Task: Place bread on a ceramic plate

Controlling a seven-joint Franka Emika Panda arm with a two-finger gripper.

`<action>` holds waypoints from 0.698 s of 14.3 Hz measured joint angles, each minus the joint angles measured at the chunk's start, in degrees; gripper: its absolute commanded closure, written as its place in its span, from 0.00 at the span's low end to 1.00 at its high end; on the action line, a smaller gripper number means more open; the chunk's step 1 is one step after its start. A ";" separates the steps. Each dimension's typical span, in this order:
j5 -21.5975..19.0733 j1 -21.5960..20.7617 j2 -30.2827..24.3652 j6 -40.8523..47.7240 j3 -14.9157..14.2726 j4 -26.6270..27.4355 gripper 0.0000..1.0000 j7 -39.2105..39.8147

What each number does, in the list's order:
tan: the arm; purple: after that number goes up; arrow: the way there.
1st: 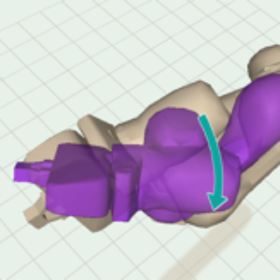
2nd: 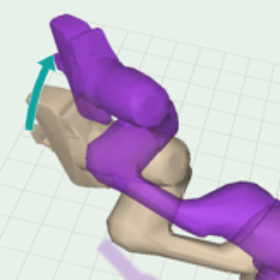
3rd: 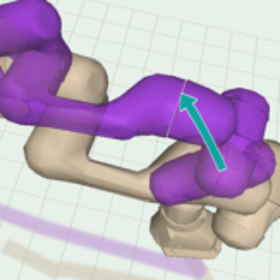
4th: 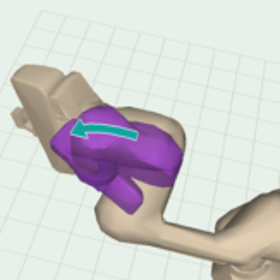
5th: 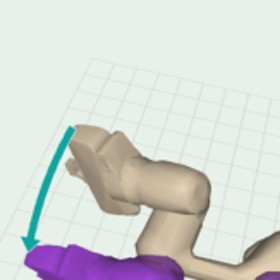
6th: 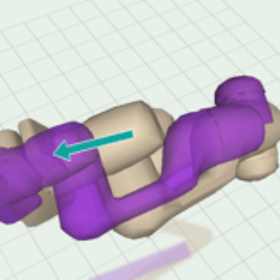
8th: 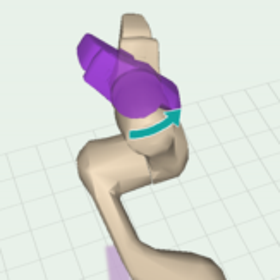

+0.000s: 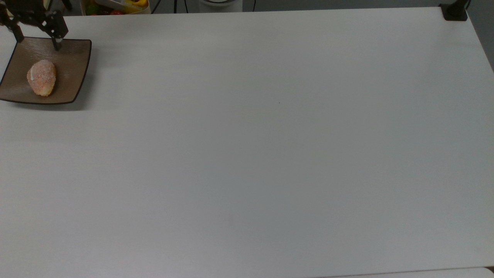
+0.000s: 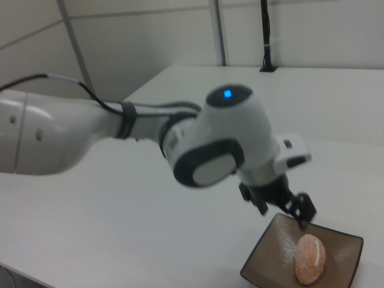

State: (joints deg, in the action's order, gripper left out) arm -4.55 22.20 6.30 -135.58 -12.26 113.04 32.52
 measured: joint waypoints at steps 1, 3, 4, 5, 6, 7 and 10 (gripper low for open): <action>0.00 -0.94 -1.09 4.15 0.17 -2.16 0.00 -2.18; 0.00 -3.42 -2.99 14.89 0.43 -8.16 0.00 -8.27; 0.00 -4.73 -3.71 20.70 0.61 -11.61 0.00 -11.69; 0.00 -5.94 -4.25 25.80 0.93 -14.69 0.00 -14.63; -0.01 -7.18 -4.70 29.89 1.41 -17.30 0.00 -17.28; -0.02 -8.32 -5.18 32.84 2.20 -19.23 0.00 -19.54; -0.09 -10.51 -7.63 39.61 9.16 -21.54 0.00 -25.39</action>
State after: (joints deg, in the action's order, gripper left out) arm -4.64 11.68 -1.33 -95.97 -3.10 91.50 7.13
